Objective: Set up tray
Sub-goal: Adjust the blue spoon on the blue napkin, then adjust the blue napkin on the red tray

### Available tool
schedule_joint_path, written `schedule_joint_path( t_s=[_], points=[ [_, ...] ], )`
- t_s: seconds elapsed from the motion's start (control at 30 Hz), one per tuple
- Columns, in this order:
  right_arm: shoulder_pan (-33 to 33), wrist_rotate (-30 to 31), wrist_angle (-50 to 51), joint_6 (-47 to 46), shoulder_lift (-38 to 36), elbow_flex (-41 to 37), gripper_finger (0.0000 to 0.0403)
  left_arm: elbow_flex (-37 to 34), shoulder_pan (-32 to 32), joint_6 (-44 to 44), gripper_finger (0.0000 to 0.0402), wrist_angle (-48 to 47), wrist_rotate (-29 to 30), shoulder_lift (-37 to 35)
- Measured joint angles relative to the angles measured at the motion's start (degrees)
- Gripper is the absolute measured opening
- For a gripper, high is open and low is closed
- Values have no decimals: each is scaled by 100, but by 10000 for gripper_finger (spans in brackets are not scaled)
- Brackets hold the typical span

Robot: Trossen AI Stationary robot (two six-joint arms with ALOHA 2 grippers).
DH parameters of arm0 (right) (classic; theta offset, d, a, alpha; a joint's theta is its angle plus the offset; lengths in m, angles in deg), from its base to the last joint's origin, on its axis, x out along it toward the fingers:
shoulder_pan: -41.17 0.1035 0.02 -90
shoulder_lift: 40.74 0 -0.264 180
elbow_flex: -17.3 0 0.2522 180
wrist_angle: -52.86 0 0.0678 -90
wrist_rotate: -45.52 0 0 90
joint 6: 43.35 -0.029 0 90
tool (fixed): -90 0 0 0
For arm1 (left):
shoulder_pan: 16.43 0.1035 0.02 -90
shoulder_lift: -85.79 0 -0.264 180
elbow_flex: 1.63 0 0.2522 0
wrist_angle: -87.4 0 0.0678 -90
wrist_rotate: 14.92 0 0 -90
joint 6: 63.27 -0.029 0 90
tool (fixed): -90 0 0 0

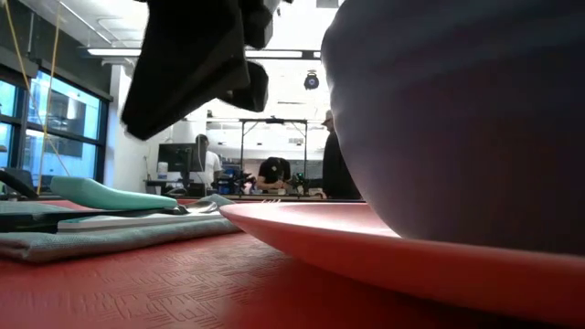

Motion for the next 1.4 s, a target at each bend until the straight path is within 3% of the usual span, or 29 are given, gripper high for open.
schedule_joint_path(
  t_s=[0.93, 1.4],
  points=[
    [-191, -384, -399, 234, 418, 0, 0, 2, 0, 4, 56, -28, -3, 0],
    [-475, -620, -1502, 109, 552, 0, 0, 4, 0, 2, 55, -28, 8, 2]
  ],
)
